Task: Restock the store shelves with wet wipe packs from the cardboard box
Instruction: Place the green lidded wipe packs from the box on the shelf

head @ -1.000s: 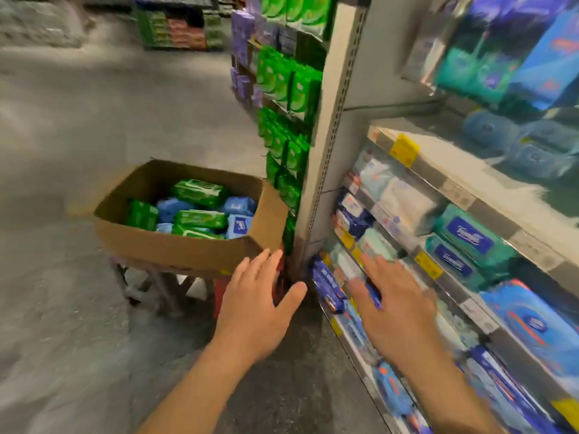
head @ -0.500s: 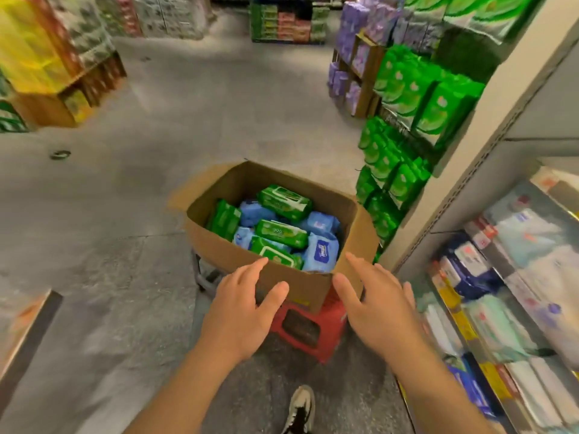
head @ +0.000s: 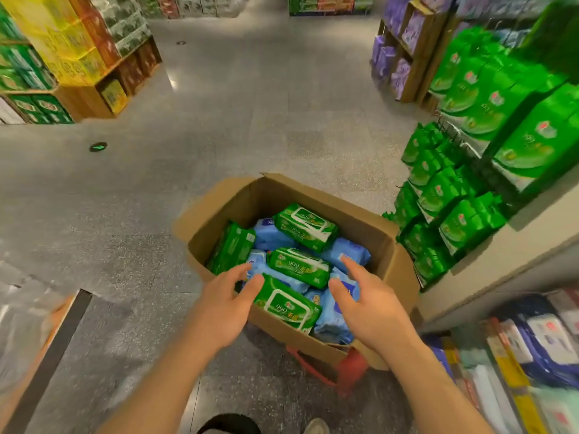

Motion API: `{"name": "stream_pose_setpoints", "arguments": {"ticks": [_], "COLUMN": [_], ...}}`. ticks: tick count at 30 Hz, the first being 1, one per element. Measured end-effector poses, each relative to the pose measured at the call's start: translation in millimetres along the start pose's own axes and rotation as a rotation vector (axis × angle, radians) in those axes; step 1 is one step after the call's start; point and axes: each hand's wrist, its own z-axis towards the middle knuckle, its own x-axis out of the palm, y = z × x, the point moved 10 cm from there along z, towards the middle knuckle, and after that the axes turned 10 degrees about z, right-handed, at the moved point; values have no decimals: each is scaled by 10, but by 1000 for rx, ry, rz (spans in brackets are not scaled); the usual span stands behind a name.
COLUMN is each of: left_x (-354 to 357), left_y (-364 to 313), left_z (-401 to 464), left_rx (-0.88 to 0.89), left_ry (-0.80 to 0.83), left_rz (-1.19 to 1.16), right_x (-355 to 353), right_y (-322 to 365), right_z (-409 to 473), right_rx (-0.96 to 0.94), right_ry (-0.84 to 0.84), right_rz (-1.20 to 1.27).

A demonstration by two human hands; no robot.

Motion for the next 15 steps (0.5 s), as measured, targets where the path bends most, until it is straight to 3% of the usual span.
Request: {"name": "stream_pose_setpoints", "arguments": {"ticks": [3,7,12,15], "left_x": [169,400,830,1204], "left_y": [153,349,554,721], "left_z": [359,918,1549,1761], "left_rx": [-34,-58,-94,-106], "left_ry": [94,179,348,558], "left_rz": [-28,-29,118,277], "right_x": [158,300,759,1163], "right_y": [-117,-212,-631,-933], "right_z": [326,683,1051,1226], "right_rx": [60,88,253,347], "right_ry": [75,46,157,252], "right_rz": [9,-9,-10,-21]}}
